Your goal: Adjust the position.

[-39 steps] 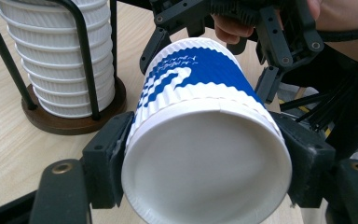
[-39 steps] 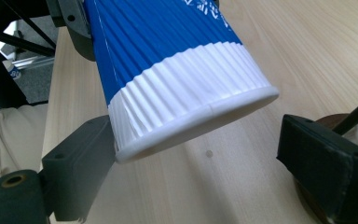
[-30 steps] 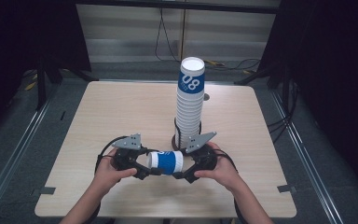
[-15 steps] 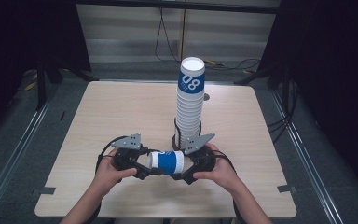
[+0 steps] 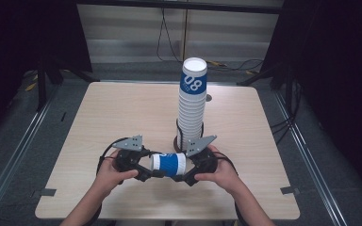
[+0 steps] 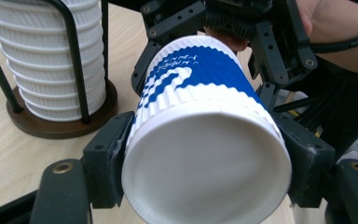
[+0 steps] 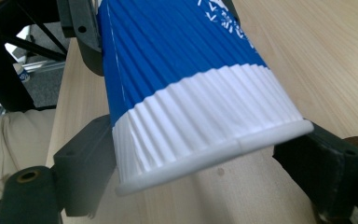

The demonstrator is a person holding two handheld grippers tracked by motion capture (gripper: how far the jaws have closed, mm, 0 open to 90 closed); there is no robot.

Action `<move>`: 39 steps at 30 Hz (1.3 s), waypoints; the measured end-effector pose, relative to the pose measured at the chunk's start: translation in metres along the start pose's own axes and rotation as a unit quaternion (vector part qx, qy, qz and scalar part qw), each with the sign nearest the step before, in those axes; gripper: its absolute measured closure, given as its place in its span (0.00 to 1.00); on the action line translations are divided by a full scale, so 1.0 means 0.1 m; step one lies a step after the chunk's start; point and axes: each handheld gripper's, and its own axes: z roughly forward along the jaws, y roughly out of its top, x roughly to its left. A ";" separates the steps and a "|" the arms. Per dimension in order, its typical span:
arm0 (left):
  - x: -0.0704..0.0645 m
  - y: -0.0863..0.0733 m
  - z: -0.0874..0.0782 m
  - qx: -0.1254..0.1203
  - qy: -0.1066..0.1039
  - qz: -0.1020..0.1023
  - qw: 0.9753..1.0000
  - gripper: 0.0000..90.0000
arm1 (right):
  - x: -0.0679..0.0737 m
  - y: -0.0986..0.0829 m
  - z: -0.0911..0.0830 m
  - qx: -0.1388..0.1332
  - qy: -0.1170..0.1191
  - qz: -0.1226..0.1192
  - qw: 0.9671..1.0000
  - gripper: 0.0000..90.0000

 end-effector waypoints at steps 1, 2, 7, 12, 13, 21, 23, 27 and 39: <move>0.00 0.00 0.00 0.000 0.000 0.000 1.000 0.32 | 0.00 0.00 0.00 0.001 -0.001 0.000 1.000 0.17; 0.00 0.00 0.00 0.002 -0.001 0.000 1.000 0.32 | 0.00 0.01 0.00 0.001 -0.001 -0.002 1.000 0.17; 0.00 0.00 0.01 0.008 0.001 0.005 1.000 0.32 | 0.01 0.01 -0.01 0.008 -0.005 -0.006 1.000 0.20; 0.01 0.00 0.01 0.002 0.000 0.001 1.000 0.32 | 0.01 0.00 -0.02 0.011 -0.004 -0.004 1.000 0.23; 0.01 0.00 0.01 0.002 0.000 0.001 1.000 0.32 | 0.01 0.00 -0.02 0.011 -0.004 -0.004 1.000 0.23; 0.00 0.00 0.03 0.029 0.013 0.004 0.999 0.22 | 0.01 0.00 -0.04 0.009 -0.005 -0.004 1.000 0.23; 0.00 0.00 0.03 0.036 0.017 0.000 0.999 0.21 | 0.01 -0.01 -0.05 0.011 -0.006 -0.004 1.000 0.24; 0.00 0.01 0.02 0.047 0.026 0.003 0.999 0.20 | 0.01 -0.02 -0.05 0.018 -0.010 -0.007 1.000 0.24; 0.00 0.01 0.01 0.063 0.036 0.001 0.997 0.19 | -0.01 -0.02 -0.06 0.039 -0.016 -0.011 0.999 0.24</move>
